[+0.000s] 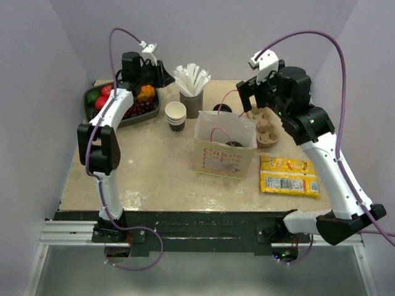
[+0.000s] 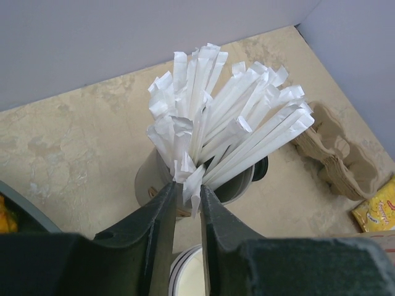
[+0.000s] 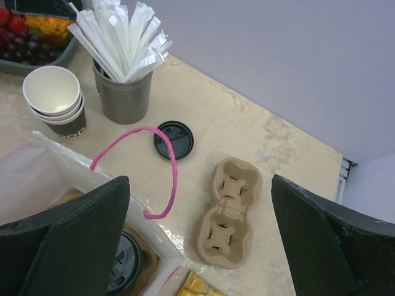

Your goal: Pack the takeout coffee

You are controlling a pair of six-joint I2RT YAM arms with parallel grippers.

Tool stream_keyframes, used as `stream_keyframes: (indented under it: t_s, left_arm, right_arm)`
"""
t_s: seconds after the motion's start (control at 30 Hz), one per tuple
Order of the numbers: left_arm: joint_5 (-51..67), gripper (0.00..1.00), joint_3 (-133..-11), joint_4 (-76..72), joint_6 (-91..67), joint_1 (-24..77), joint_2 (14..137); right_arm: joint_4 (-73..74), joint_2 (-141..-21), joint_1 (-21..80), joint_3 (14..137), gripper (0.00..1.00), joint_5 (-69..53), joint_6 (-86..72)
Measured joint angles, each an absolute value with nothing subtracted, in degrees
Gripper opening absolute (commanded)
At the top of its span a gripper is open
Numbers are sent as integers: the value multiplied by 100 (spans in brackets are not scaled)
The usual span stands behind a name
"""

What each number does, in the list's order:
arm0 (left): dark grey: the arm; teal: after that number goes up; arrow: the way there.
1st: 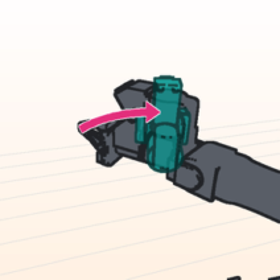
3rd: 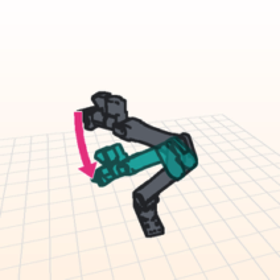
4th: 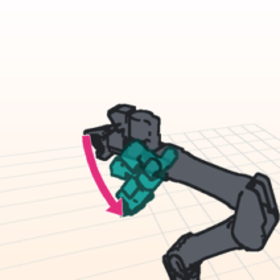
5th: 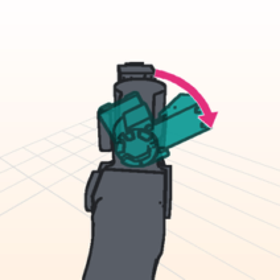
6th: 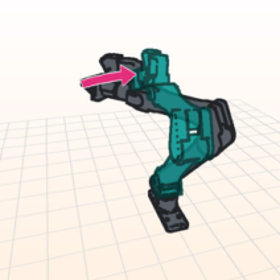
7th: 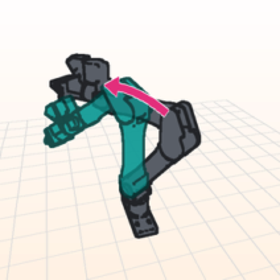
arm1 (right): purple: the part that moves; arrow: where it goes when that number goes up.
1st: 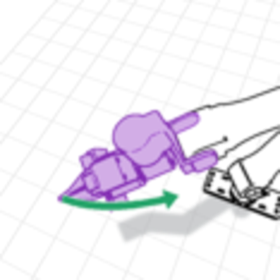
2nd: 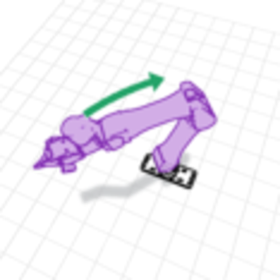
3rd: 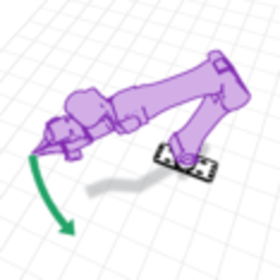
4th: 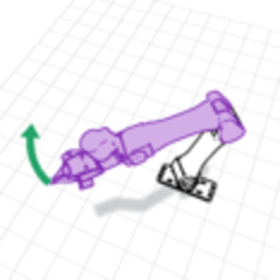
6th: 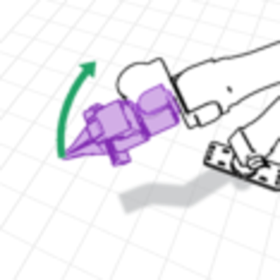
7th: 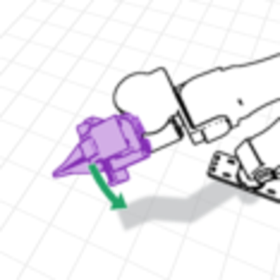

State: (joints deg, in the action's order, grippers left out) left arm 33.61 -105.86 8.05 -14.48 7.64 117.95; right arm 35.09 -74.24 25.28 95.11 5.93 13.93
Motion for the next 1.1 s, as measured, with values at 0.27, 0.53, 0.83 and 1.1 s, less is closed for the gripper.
stream_keyframes:
  t_s: [0.27,0.53,0.83,1.1]
  left_arm:
    - [3540,5,-10672,617,-1627,703,11824]
    - [3612,0,-10689,587,-1695,703,11828]
    - [4123,0,-10822,829,-1538,703,10936]
    - [4845,0,-11314,703,-1466,703,9179]
  right_arm:
    - [3503,-7417,2467,9489,99,589,1389]
    - [3507,-7413,2436,9382,99,582,1387]
    - [3367,-7411,2432,9286,99,701,1391]
    - [2751,-7590,2154,9041,99,2342,1426]
